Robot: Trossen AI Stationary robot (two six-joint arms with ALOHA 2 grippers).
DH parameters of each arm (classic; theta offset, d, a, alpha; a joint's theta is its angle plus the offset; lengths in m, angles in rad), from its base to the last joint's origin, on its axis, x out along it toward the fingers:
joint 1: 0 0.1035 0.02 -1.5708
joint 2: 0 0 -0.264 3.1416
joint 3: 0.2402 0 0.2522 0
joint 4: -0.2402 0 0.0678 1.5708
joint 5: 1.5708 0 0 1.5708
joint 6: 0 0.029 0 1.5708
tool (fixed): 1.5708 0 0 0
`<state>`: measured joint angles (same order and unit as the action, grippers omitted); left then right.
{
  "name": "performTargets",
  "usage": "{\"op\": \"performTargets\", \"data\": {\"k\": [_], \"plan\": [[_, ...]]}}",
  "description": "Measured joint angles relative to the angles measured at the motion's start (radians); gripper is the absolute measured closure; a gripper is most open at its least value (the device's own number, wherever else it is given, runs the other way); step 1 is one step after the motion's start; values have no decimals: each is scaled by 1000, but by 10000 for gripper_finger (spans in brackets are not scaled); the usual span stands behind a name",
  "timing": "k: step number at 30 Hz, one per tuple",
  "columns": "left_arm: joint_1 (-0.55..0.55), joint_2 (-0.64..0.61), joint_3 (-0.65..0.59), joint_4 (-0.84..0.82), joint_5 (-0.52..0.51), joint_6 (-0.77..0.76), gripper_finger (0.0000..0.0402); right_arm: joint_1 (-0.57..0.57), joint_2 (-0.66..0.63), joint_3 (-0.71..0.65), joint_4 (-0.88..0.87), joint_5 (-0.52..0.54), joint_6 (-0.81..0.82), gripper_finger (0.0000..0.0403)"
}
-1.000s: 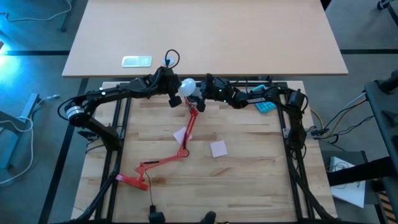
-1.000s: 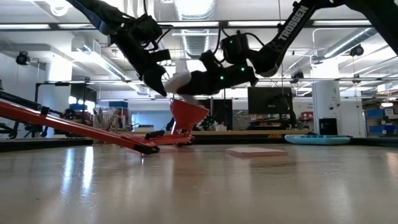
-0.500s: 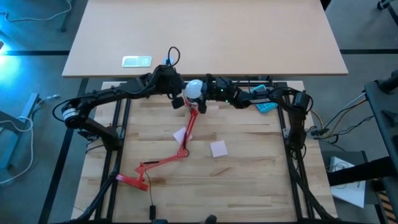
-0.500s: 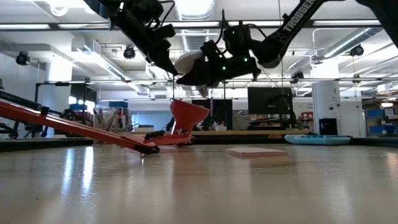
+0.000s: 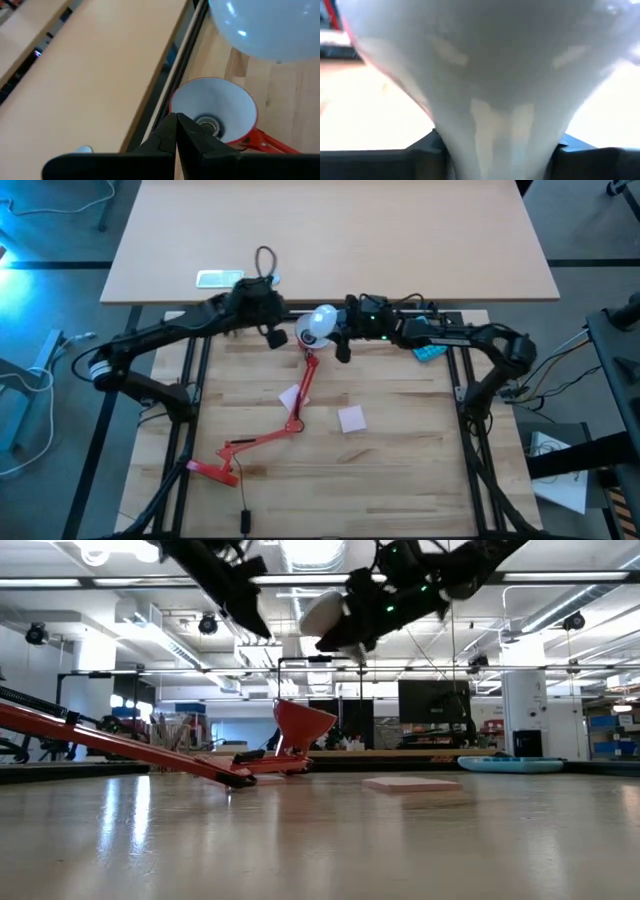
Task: Screw lightbulb
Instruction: Remove the lightbulb from the red lamp
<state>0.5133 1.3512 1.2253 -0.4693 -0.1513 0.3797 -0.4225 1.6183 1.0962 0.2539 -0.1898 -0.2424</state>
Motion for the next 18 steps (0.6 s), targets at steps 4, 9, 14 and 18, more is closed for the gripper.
{"op": "performTargets", "data": {"k": [4,9,14,18], "plan": [[0,-121,-71,9,11,-40,401,2,-104,-5,-271,8,7,257],[-28,-289,-255,117,59,-121,401,6,-212,-22,-506,53,111,261],[-110,-421,-457,266,58,-194,401,7,-251,-71,-693,76,311,258],[-209,-480,-547,302,60,-216,401,20,-262,-156,-806,117,492,258]]}}
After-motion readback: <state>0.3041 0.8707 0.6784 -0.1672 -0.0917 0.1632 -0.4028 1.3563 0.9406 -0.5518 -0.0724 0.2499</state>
